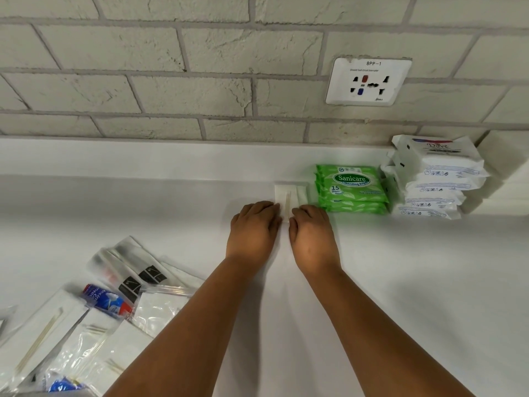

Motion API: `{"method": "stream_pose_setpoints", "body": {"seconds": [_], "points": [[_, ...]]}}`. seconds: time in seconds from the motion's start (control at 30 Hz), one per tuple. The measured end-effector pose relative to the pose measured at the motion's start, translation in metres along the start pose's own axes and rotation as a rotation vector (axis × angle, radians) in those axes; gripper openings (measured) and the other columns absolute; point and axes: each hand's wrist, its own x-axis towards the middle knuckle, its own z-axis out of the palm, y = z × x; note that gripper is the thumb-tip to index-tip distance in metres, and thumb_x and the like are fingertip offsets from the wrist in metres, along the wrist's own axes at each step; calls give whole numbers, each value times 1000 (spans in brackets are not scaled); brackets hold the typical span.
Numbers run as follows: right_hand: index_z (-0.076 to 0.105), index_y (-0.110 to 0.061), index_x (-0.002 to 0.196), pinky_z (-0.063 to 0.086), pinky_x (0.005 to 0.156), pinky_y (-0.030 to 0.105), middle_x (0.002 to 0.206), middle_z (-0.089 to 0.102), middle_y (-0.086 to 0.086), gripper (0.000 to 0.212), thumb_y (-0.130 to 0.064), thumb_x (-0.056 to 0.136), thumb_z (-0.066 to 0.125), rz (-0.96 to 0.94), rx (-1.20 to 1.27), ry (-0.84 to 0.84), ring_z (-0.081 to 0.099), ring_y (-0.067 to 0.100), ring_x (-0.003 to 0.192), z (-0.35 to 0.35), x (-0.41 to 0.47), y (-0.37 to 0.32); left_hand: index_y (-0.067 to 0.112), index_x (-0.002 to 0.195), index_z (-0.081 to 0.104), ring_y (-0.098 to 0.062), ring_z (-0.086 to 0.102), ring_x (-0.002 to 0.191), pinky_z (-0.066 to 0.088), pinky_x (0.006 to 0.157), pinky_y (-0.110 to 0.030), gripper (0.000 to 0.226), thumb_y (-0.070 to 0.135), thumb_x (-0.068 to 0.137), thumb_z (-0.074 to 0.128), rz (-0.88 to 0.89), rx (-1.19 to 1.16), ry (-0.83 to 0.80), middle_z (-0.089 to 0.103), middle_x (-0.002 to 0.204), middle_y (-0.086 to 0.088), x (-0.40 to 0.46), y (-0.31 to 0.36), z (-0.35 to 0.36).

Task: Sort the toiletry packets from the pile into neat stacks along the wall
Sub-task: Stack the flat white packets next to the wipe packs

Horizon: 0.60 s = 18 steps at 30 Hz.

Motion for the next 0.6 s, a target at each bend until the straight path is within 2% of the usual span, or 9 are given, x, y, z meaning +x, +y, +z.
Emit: {"method": "stream_pose_setpoints", "body": {"seconds": [0.6], "points": [[66, -4, 91, 50, 81, 37, 91, 63, 13, 9, -6, 86, 59, 2, 12, -9, 58, 32, 87, 0, 1, 0, 24, 129, 60, -20, 48, 124, 37, 98, -34, 35, 32, 98, 46, 3, 15, -16, 57, 133, 6, 2, 1, -2]]}}
